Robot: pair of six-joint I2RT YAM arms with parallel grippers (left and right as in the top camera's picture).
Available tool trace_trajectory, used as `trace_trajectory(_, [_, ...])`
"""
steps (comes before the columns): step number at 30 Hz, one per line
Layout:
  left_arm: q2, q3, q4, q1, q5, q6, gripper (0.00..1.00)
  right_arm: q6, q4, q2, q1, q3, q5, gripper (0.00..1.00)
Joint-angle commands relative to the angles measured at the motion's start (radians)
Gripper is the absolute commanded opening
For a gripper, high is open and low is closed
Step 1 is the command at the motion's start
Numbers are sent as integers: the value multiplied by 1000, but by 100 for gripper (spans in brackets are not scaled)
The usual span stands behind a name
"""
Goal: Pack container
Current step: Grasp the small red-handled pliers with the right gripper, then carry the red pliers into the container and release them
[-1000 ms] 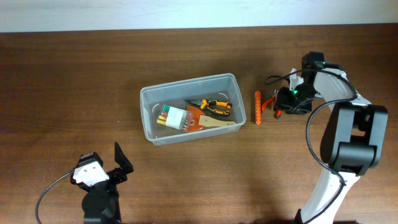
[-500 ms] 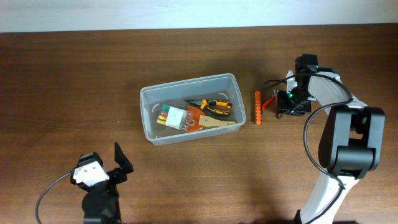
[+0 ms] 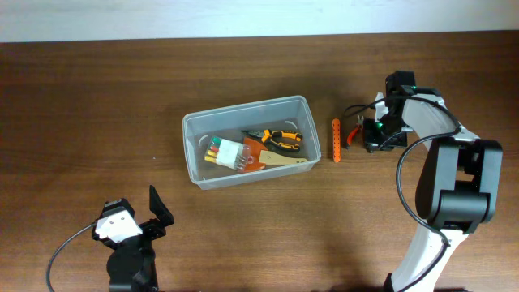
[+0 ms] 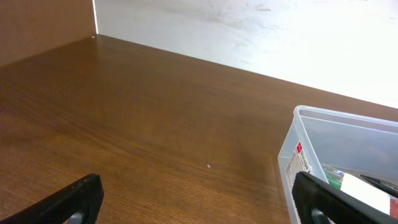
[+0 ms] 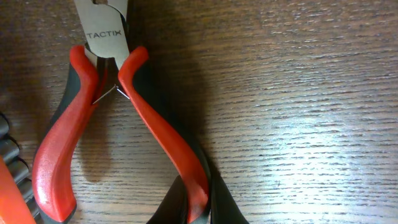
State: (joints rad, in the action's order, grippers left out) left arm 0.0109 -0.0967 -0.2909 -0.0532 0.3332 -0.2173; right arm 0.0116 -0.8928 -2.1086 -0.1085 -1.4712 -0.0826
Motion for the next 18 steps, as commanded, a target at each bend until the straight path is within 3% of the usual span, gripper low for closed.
trace_trajectory(1, [-5, 4, -1, -4, 4, 9, 99, 5, -10, -42, 3, 33, 16, 7])
trace_trajectory(5, [-5, 4, -1, -4, 4, 9, 99, 5, -73, -27, -10, -75, 5, 4])
trace_trajectory(10, [-5, 4, -1, -4, 4, 9, 99, 4, -240, 19, 6, -348, 4, 4])
trace_trajectory(14, [-5, 4, -1, -4, 4, 9, 99, -6, -366, 58, 77, -578, -4, 4])
trace_trajectory(18, [-5, 4, -1, -4, 4, 9, 99, -103, -418, 74, 207, -715, -49, 4])
